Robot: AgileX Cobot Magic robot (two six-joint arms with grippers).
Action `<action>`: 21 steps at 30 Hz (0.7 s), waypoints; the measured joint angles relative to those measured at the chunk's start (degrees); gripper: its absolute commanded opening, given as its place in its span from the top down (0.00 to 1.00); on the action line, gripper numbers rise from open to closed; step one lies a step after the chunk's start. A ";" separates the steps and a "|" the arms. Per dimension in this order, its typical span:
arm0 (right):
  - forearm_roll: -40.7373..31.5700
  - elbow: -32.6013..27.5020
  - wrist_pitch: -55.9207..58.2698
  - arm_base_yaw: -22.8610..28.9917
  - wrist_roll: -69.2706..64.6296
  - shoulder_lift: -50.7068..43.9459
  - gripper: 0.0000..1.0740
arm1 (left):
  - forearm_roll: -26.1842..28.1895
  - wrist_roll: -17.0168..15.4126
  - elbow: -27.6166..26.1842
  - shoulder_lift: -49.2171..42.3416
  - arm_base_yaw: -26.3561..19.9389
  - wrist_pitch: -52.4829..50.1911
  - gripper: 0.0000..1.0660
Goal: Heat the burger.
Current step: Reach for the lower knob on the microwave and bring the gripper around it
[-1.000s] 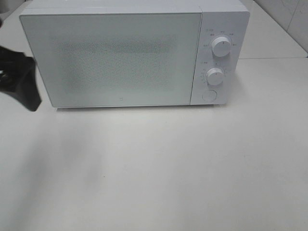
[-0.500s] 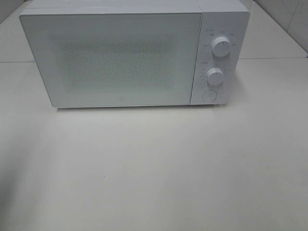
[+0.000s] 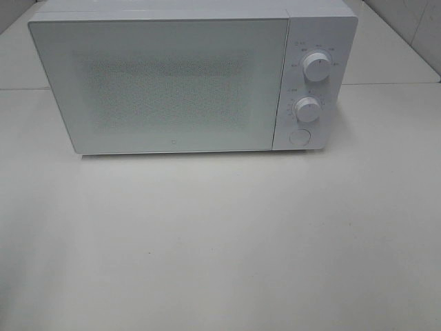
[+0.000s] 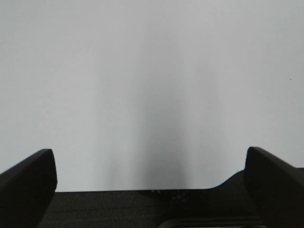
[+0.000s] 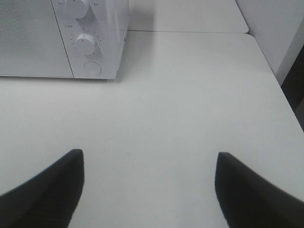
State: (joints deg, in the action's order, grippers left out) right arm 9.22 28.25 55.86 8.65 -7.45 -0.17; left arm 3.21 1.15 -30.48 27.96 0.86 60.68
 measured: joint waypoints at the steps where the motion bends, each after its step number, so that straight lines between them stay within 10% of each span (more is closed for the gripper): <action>1: 0.00 0.00 0.00 0.00 0.00 0.00 0.30 | -0.06 0.00 0.57 -3.15 0.00 0.34 0.06; 21: 0.00 0.00 0.00 0.00 0.00 0.00 0.30 | 5.61 0.00 0.74 -26.81 0.00 0.34 0.06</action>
State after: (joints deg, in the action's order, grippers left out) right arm 9.22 28.25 55.86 8.65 -7.45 -0.17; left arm 8.82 1.15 -29.74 1.15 0.86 61.02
